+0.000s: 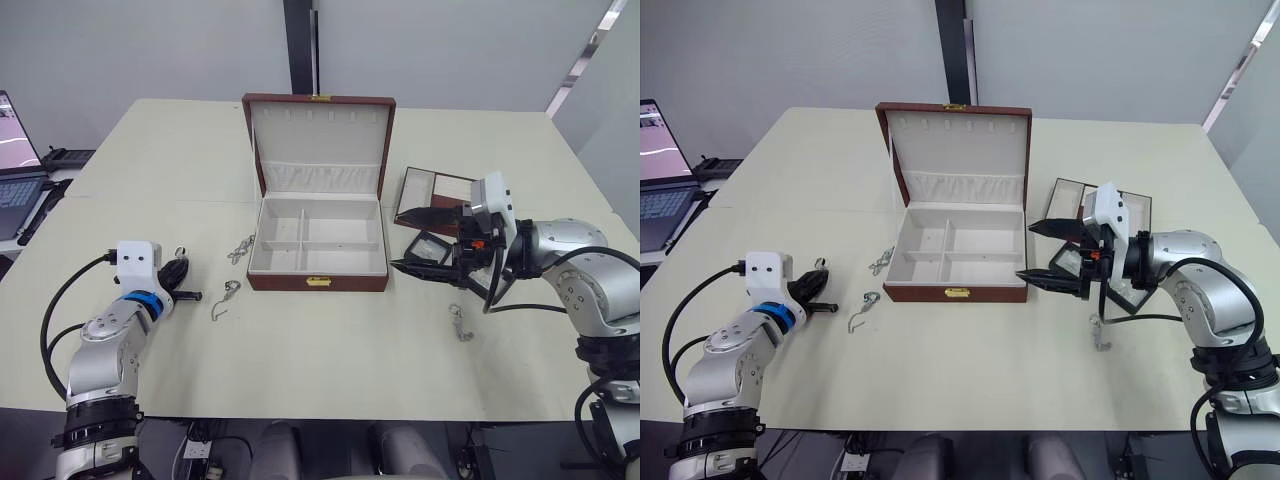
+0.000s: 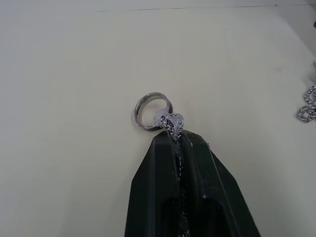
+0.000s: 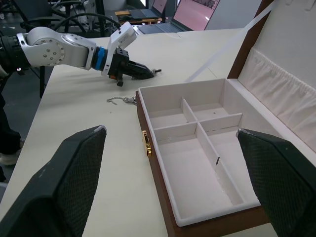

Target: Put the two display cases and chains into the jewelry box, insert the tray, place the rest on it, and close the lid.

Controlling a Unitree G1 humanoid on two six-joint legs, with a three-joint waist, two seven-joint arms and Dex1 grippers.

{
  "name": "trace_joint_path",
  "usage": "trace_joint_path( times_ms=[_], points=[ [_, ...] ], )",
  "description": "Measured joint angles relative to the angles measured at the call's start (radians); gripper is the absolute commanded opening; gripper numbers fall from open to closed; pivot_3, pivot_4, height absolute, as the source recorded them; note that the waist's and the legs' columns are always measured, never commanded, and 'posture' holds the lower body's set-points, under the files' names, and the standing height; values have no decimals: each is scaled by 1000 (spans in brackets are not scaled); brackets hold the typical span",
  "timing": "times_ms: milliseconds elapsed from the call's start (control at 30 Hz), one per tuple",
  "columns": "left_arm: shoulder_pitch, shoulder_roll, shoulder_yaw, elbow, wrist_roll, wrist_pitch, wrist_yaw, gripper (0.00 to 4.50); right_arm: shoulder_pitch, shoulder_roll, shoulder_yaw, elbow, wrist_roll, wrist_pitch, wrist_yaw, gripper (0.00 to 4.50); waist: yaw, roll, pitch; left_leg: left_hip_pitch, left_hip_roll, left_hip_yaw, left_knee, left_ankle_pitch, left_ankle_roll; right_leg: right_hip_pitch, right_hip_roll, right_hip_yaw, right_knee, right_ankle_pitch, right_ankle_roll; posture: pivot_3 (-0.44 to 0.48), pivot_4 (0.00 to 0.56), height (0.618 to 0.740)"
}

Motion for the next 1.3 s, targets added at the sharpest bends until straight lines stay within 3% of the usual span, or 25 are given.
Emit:
trace_joint_path(
  times_ms=[333, 667, 1000, 1300],
  points=[
    [-43, 114, -27, -223, -58, 151, -101, 24, 0, -9, -34, 0, 2, 2, -6, 4500, 3, -1, 1, -1, 0, 0, 0, 0, 0, 0, -1, -1, -3, 0, 0, 0, 150, 740],
    [-227, 129, -158, -344, -122, 285, -198, 24, 68, -25, -94, 0, 0, 0, -63, 4500, 3, -1, 1, -2, 0, 0, -1, 0, 0, 0, 0, 0, -4, 0, 0, 0, 150, 740],
    [-459, 87, -295, -203, -91, 243, -252, 24, 155, -18, -130, -70, 2, 1, -143, 4500, 2, -1, 1, -2, -1, 0, 0, 0, 0, 0, 0, 1, -4, 0, 0, 0, 150, 740],
    [-526, 9, -323, -17, -2, 141, -243, 24, 183, -27, -163, -111, 12, 9, -174, 4500, 4, -1, 1, -2, -1, 0, 0, 0, 0, 0, 0, 1, -6, 0, 0, 0, 150, 740]
  ],
)
